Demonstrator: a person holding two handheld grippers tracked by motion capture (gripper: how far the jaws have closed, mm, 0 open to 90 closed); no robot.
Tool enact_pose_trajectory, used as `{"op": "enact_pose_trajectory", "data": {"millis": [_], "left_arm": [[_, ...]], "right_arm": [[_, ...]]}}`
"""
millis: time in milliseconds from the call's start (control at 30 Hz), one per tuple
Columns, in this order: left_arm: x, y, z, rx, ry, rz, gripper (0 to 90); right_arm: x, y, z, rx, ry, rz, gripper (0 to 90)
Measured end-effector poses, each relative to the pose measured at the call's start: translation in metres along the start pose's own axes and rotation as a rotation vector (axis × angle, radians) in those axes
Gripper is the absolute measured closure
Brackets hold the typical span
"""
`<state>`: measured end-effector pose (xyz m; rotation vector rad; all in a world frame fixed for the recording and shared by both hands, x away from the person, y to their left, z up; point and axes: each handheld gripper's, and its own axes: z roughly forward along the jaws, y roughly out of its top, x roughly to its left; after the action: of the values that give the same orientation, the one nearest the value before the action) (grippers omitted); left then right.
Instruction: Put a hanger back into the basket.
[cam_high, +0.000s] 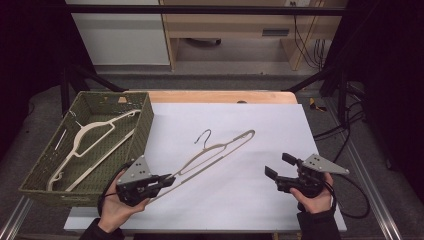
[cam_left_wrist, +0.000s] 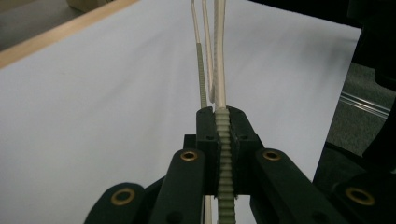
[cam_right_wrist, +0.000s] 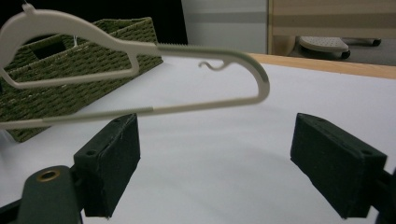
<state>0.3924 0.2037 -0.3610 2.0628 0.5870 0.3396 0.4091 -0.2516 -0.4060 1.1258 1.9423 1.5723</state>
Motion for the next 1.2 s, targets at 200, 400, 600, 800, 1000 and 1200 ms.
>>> {"op": "enact_pose_trajectory", "data": {"millis": [200, 400, 600, 800, 1000, 1200], "left_arm": [[0.008, 0.018, -0.019, -0.05, 0.021, 0.015, 85.3], [0.02, 0.031, -0.032, -0.061, 0.041, 0.017, 85.2], [0.038, 0.038, -0.05, -0.088, 0.065, -0.002, 85.2], [0.058, 0.044, -0.071, -0.102, 0.12, -0.013, 85.3], [0.083, 0.044, -0.091, -0.1, 0.172, -0.041, 85.2], [0.107, 0.036, -0.107, -0.101, 0.23, -0.079, 85.3]], "right_arm": [[0.0, 0.001, -0.003, -0.008, -0.01, -0.003, 15.5], [-0.002, 0.002, -0.005, -0.012, -0.007, -0.005, 15.4], [-0.002, 0.002, -0.005, -0.013, -0.005, -0.01, 14.3], [-0.002, 0.002, -0.005, -0.013, -0.011, -0.021, 11.1], [-0.003, 0.002, -0.005, -0.005, -0.021, -0.025, 8.6], [-0.004, 0.002, -0.005, 0.0, -0.035, -0.031, 7.4]]}}
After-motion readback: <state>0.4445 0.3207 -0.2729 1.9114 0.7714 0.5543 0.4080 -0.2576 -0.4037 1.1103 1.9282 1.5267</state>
